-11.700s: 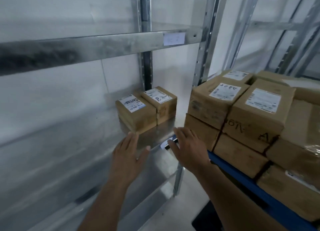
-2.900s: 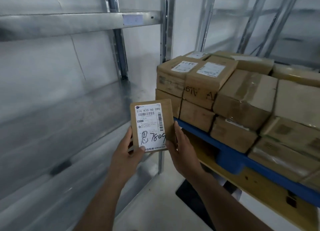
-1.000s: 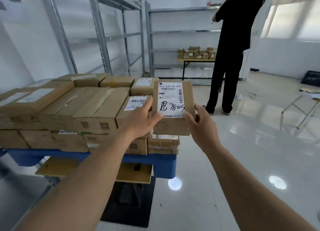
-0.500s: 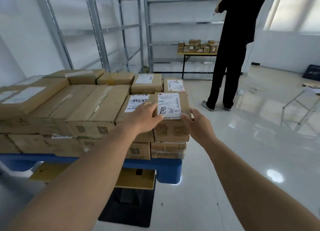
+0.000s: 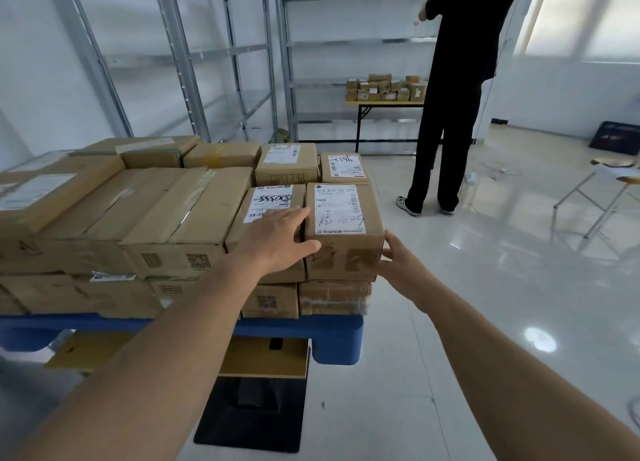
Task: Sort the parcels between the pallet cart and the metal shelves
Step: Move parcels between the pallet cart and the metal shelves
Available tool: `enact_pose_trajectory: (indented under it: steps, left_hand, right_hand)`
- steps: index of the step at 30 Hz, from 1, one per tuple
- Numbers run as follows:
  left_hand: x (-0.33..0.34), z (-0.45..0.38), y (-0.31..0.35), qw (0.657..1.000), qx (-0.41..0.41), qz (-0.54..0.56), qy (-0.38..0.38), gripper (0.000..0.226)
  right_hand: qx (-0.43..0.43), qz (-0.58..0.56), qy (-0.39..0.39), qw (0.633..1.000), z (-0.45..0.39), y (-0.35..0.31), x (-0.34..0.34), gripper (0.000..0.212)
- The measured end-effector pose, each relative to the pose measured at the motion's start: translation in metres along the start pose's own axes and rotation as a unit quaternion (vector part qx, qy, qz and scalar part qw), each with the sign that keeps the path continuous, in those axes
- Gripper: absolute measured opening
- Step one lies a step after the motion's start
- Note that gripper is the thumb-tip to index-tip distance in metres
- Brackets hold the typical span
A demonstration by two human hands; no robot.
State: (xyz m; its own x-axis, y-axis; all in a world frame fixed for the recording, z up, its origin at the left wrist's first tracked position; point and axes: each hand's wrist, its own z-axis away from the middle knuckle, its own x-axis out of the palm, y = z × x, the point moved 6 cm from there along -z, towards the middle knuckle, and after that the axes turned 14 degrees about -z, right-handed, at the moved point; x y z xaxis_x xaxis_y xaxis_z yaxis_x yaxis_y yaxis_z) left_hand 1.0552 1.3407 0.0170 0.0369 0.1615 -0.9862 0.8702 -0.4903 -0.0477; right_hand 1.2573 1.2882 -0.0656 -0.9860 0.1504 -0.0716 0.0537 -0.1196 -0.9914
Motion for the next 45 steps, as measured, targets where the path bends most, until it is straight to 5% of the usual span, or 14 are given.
enact_pose_trajectory:
  steps: [5,15,24,31,37,45]
  left_hand:
    - [0.004,0.003,-0.007,1.000,0.011,-0.003,0.002,0.064]
    - [0.006,0.002,-0.012,1.000,0.000,0.011,0.019,0.068]
    - [0.001,0.061,-0.020,0.956,-0.051,0.167,0.237,0.055]
    - [0.026,0.120,-0.019,0.924,-0.171,0.185,0.287,0.045]
    - [0.088,0.132,0.013,0.937,-0.233,0.217,0.142,0.048]
    - [0.125,0.097,0.039,0.961,-0.227,0.153,-0.033,0.066]
  right_hand:
    - [-0.027,0.033,-0.003,0.999,-0.005,0.008,0.013,0.048]
    - [-0.009,0.026,0.014,1.000,-0.008,0.016,0.009,0.063]
    - [0.018,0.051,0.018,0.998,0.002,0.046,0.013,0.073]
    - [-0.015,0.059,-0.052,0.997,-0.012,0.050,0.018,0.067]
    - [-0.067,0.023,-0.106,0.992,-0.013,0.046,0.020,0.057]
    - [-0.050,-0.010,-0.147,0.988,-0.018,0.051,0.021,0.086]
